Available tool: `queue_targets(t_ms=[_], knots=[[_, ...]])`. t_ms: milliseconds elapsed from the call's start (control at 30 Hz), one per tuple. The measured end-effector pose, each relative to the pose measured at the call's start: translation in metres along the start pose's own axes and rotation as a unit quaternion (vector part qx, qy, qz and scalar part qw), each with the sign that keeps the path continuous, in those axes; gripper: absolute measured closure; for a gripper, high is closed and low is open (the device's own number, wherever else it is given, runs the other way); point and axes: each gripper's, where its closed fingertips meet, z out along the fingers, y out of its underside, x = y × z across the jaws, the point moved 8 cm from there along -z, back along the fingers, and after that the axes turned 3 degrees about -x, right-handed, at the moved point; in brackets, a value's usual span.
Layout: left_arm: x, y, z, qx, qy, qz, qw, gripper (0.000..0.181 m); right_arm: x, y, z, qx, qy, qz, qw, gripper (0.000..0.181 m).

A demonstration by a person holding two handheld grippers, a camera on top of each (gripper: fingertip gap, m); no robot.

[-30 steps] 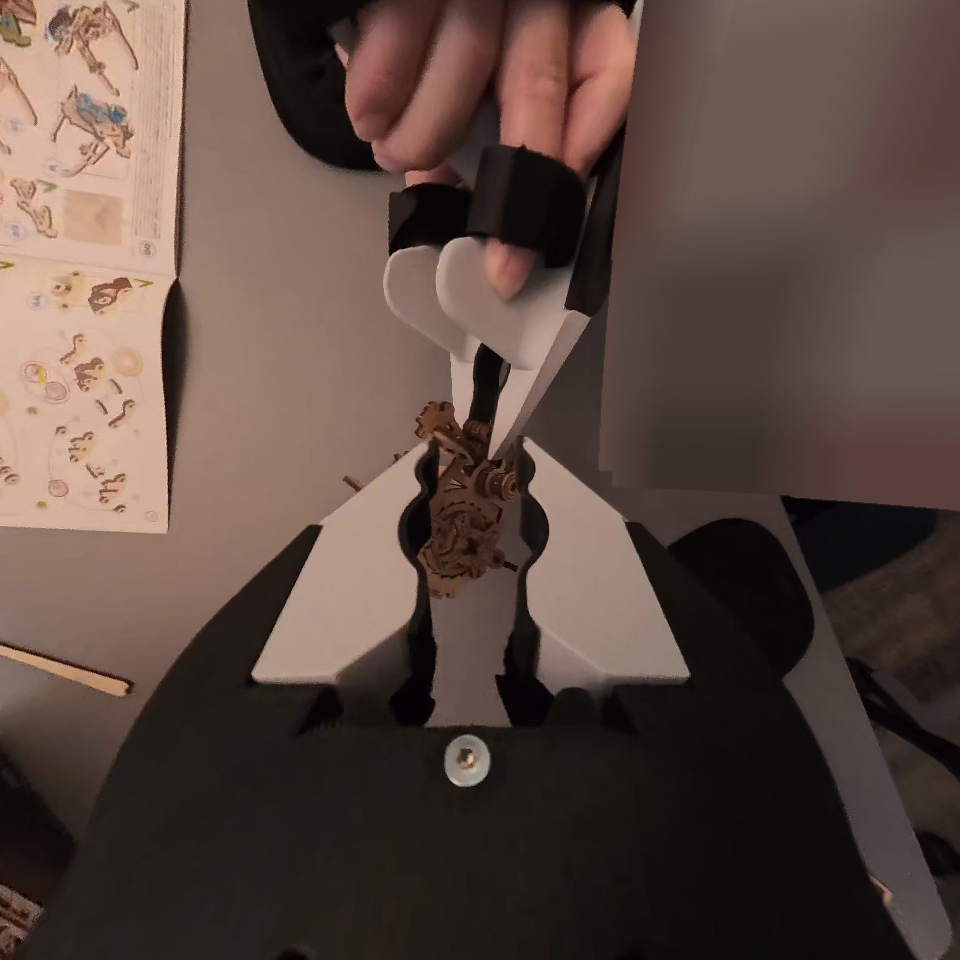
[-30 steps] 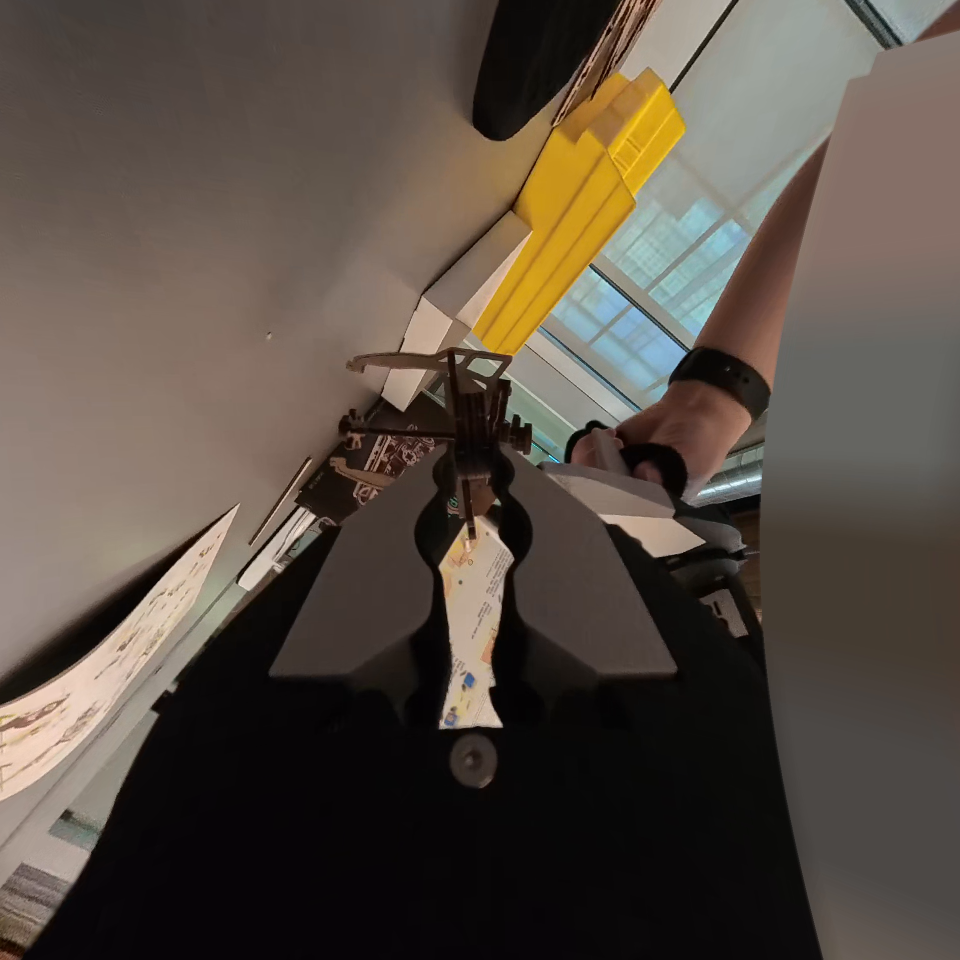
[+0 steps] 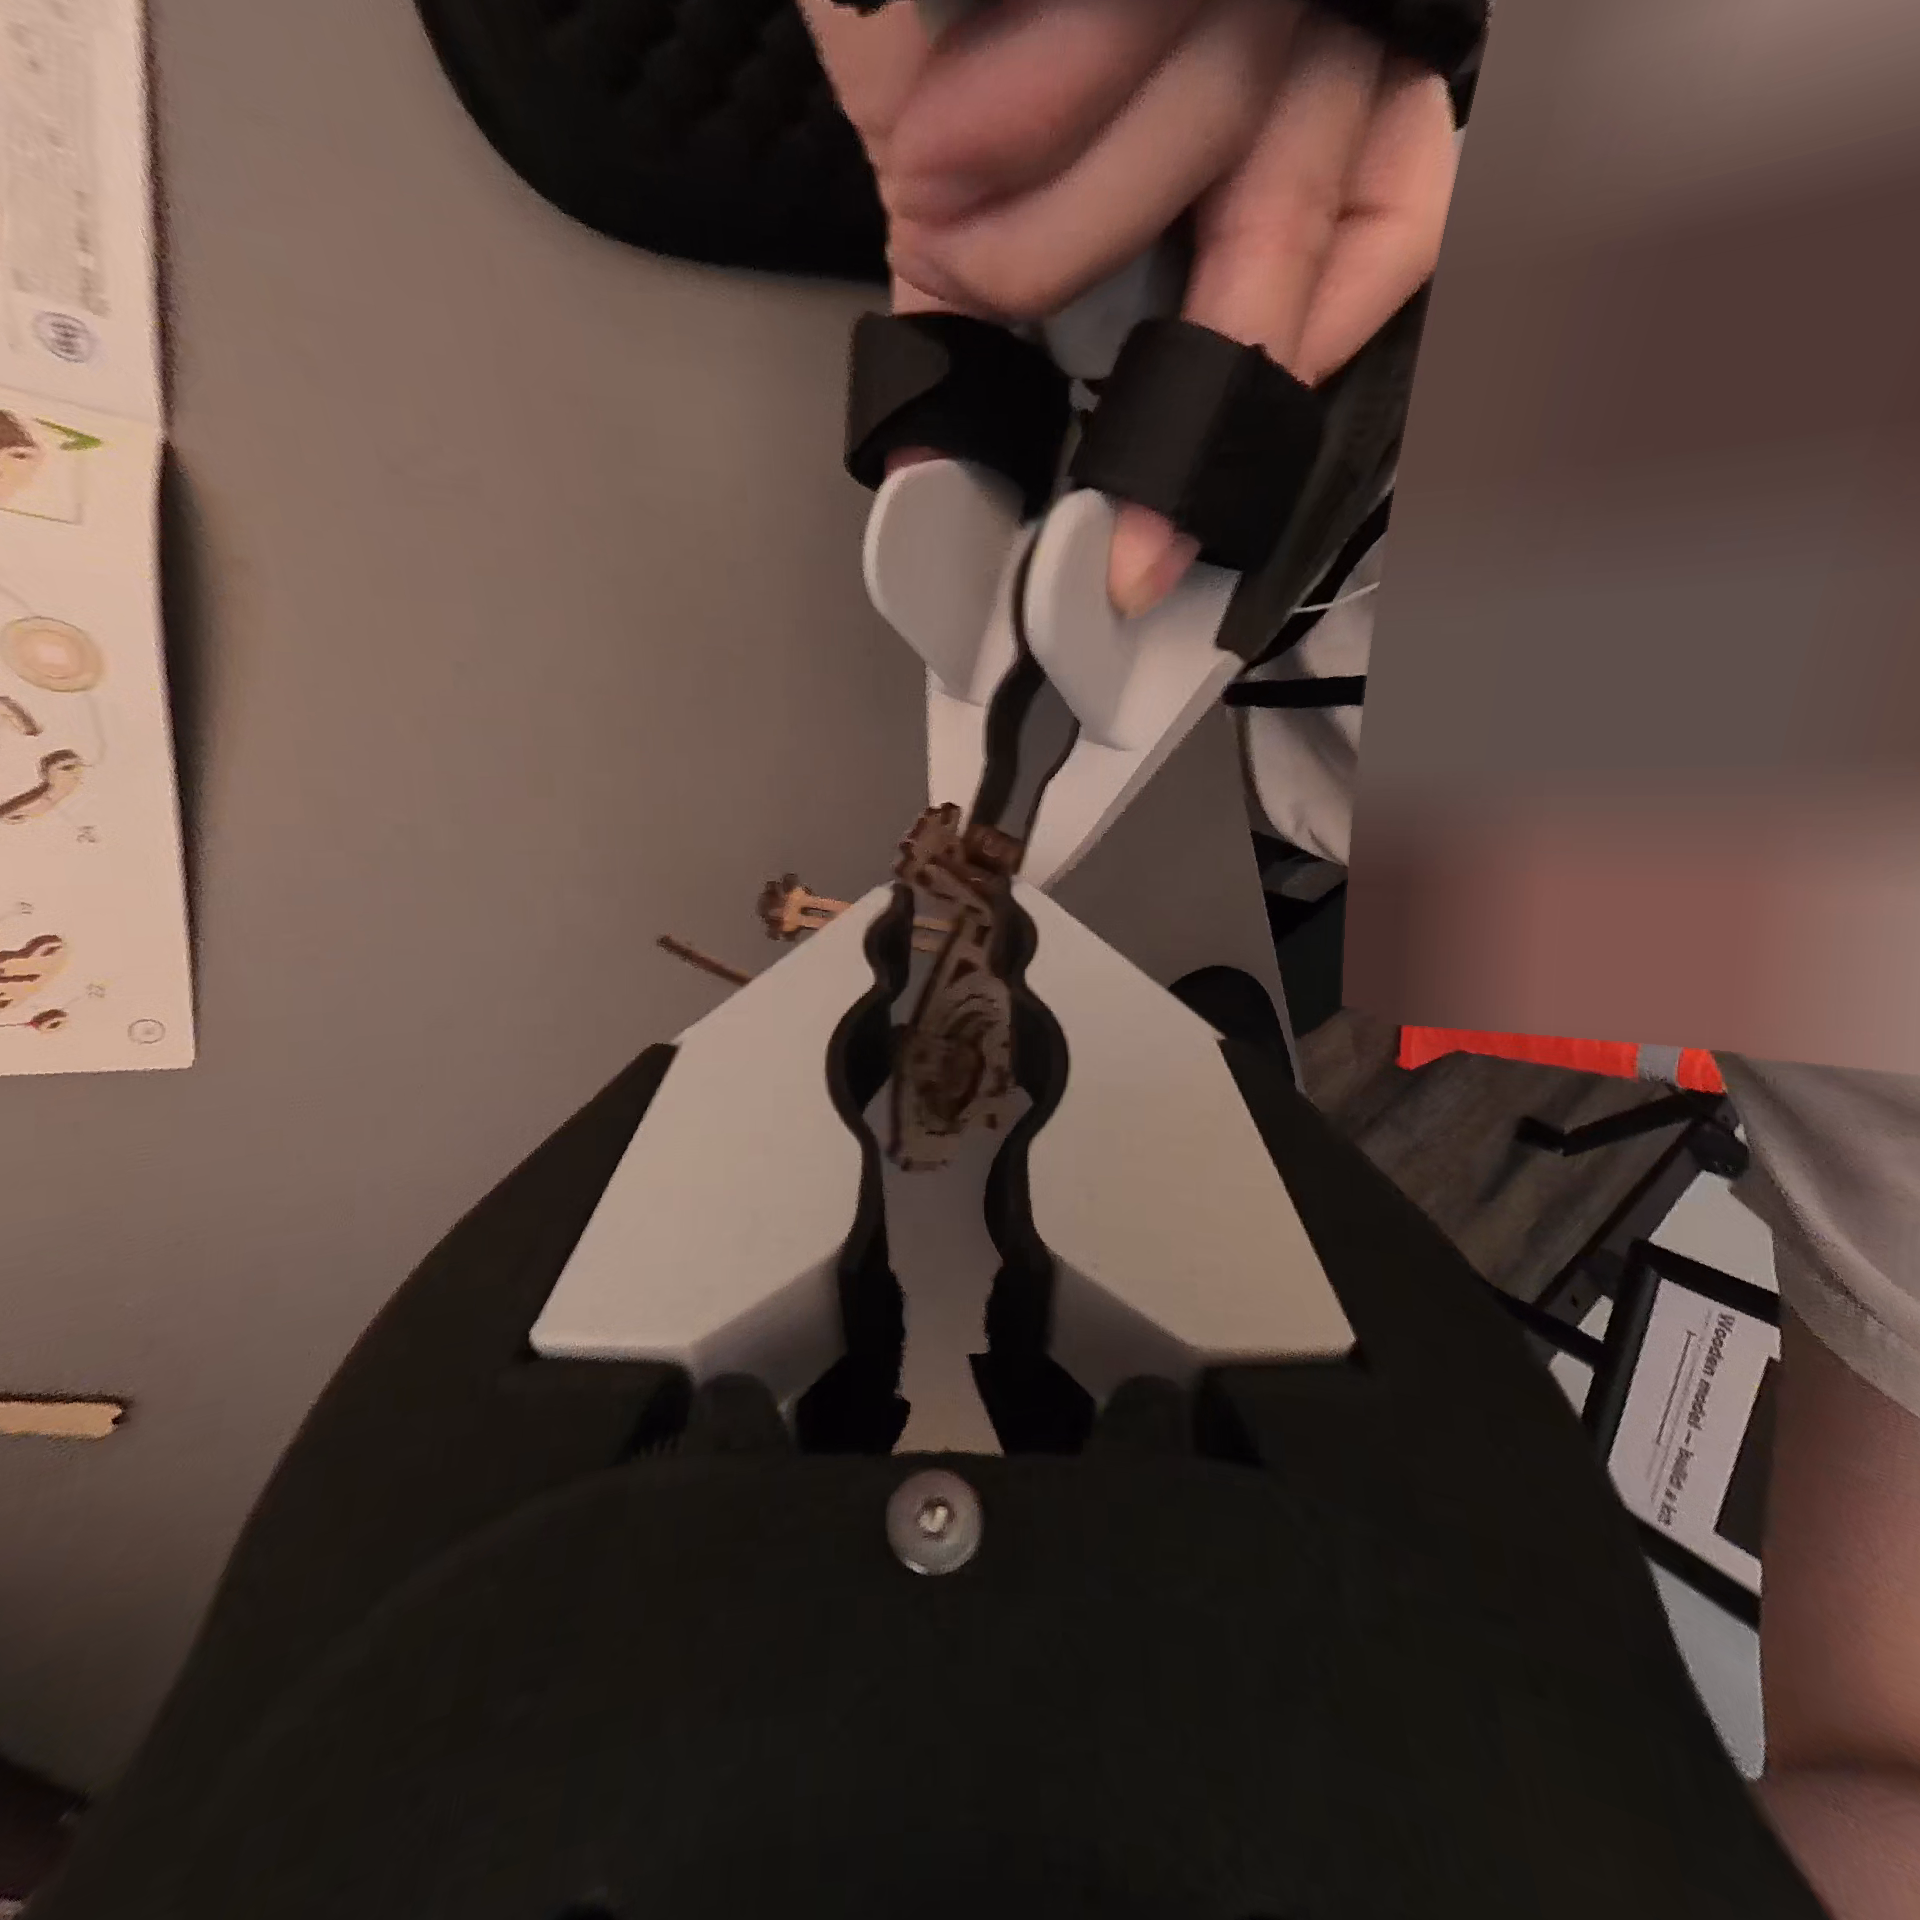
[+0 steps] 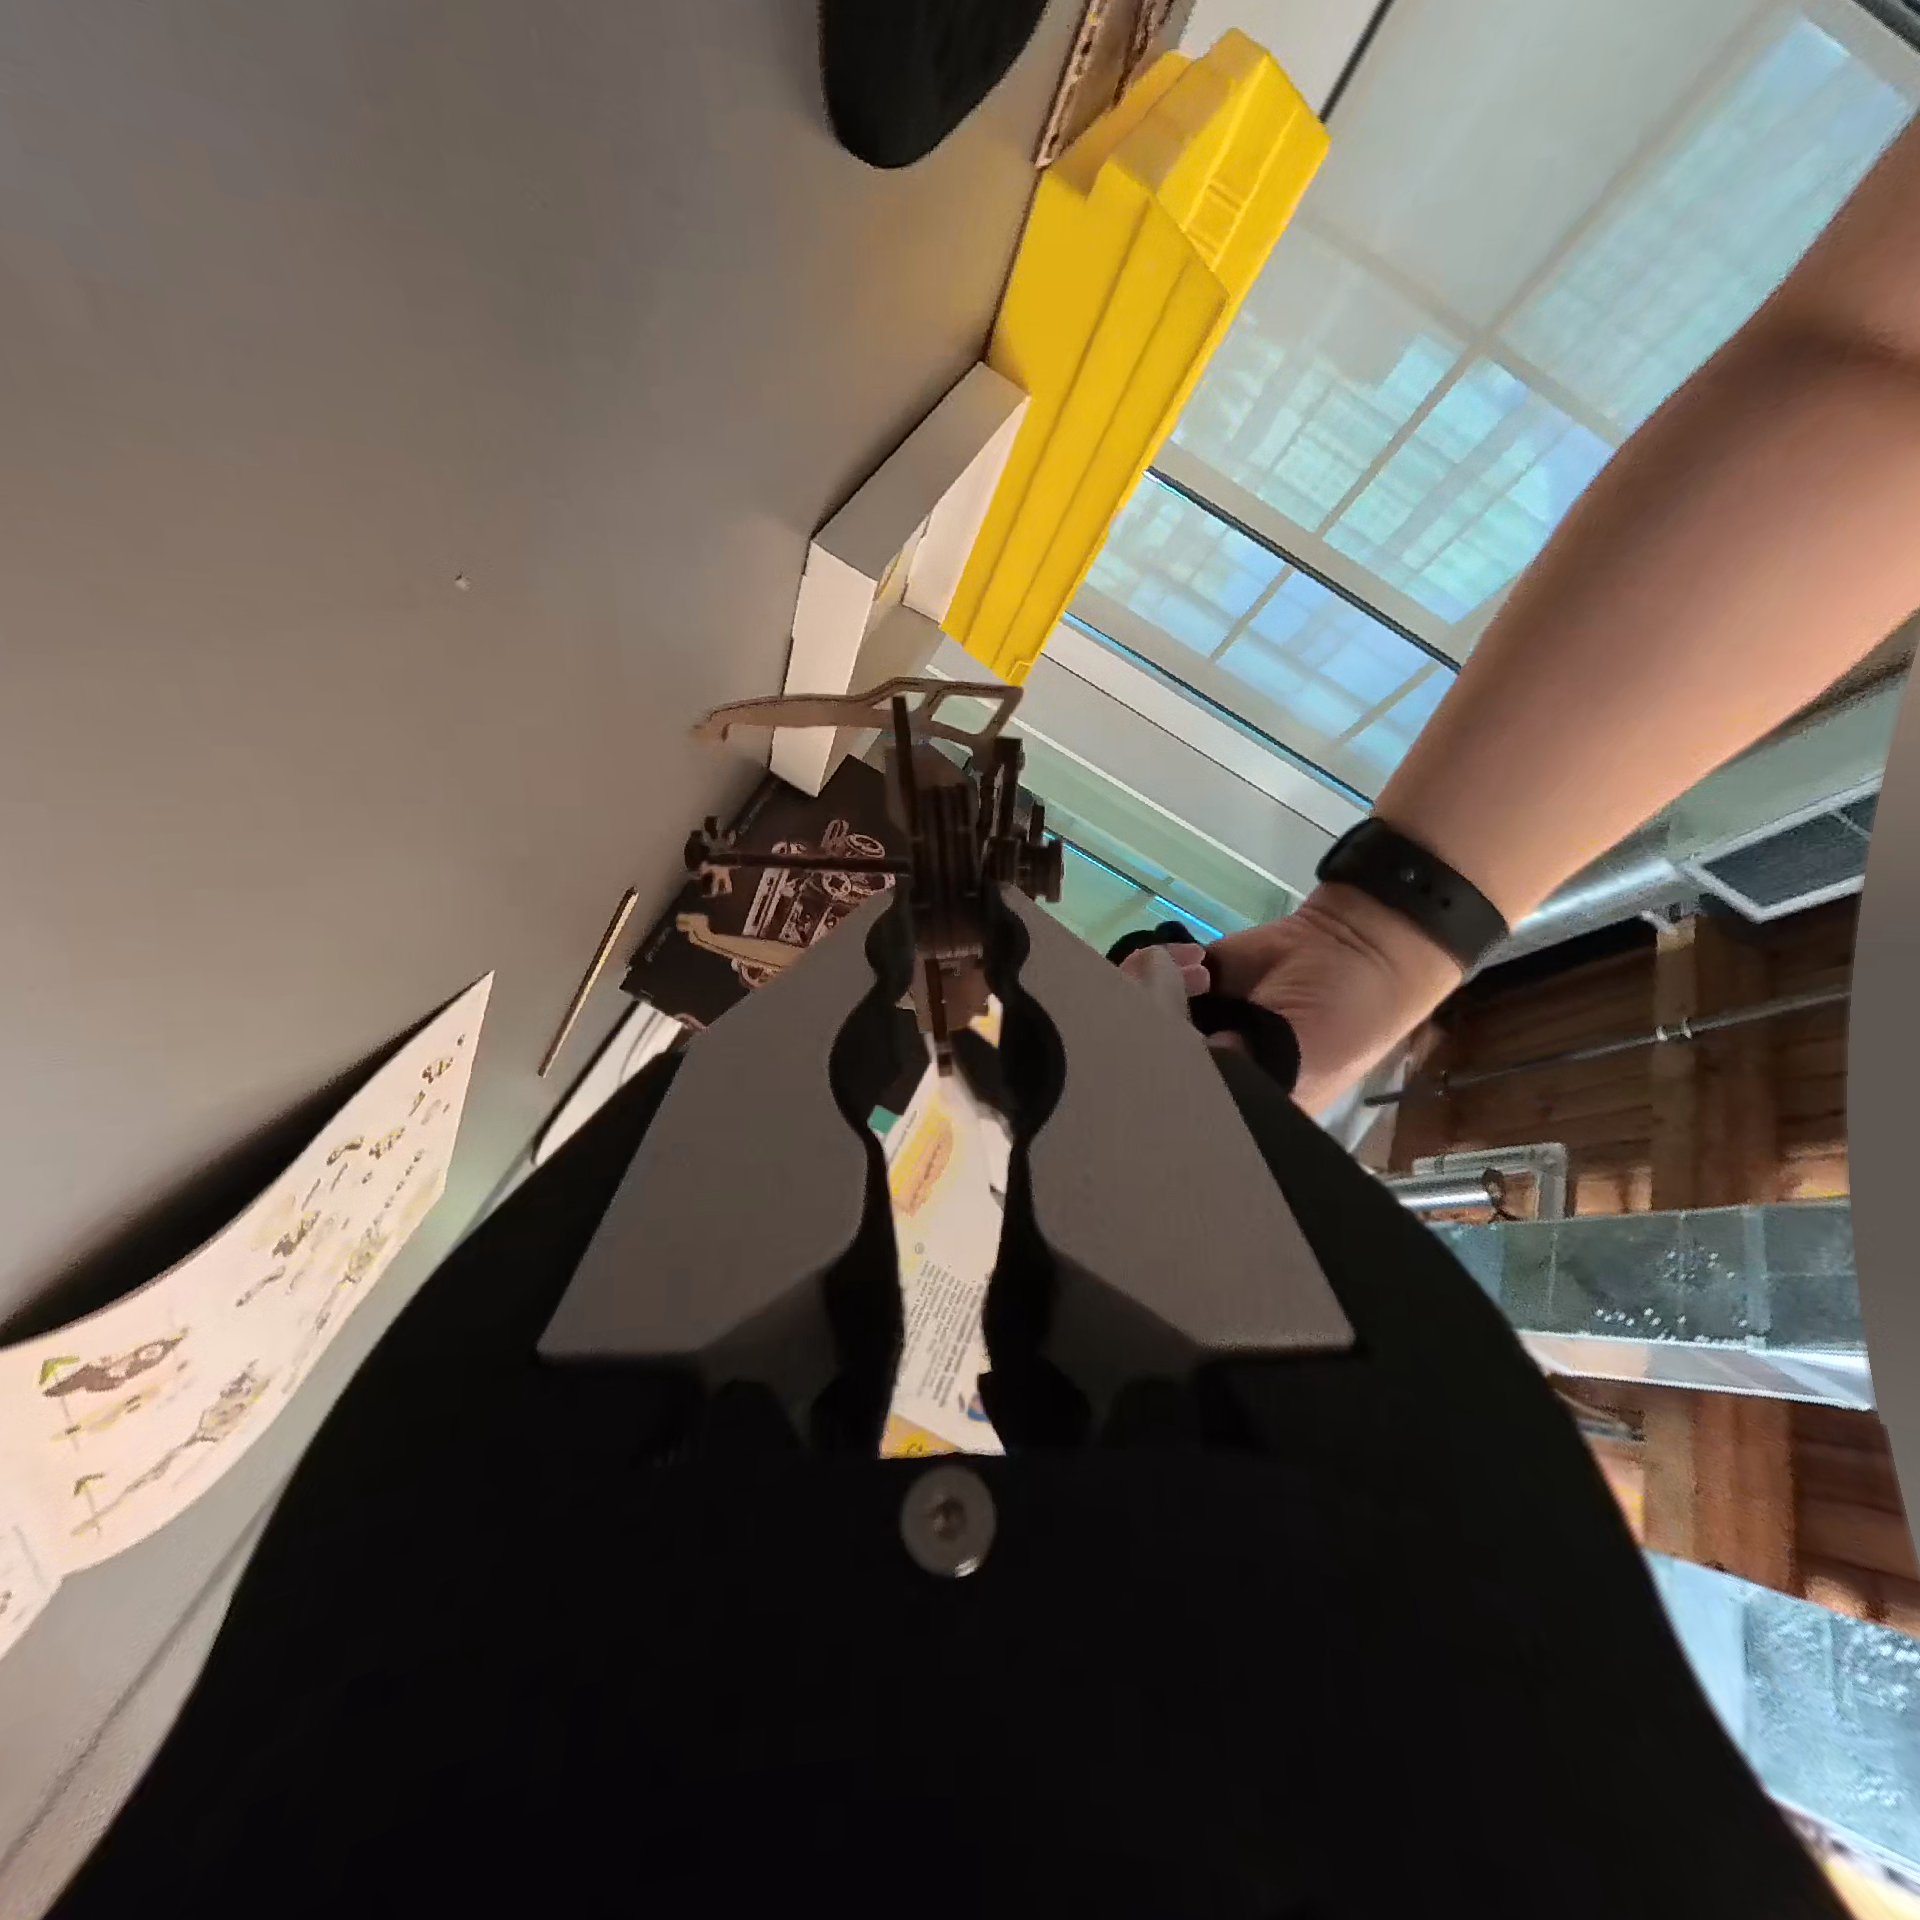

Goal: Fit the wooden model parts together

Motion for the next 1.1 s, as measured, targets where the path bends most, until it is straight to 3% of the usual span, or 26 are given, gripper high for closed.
queue_targets(t_ms=[100,233,533,800,1100], knots=[[-0.007,0.0,-0.013,0.044,-0.017,-0.009,0.999,0.165,0.003,0.003,-0.001,-0.007,0.01,0.028,1.0,0.17],[-0.01,0.003,-0.026,0.098,0.019,-0.027,0.995,0.164,0.0,0.004,-0.001,-0.007,0.014,0.049,0.999,0.169],[-0.017,0.0,-0.005,0.035,0.037,-0.047,0.998,0.16,0.007,0.01,0.0,0.014,0.012,0.124,0.992,0.17],[-0.015,0.01,0.001,0.003,0.107,-0.087,0.99,0.155,0.002,0.008,-0.001,0.017,0.005,0.117,0.993,0.17],[-0.01,0.011,0.004,0.008,0.124,-0.05,0.991,0.173,0.007,0.009,-0.006,0.044,0.007,0.156,0.987,0.169]])
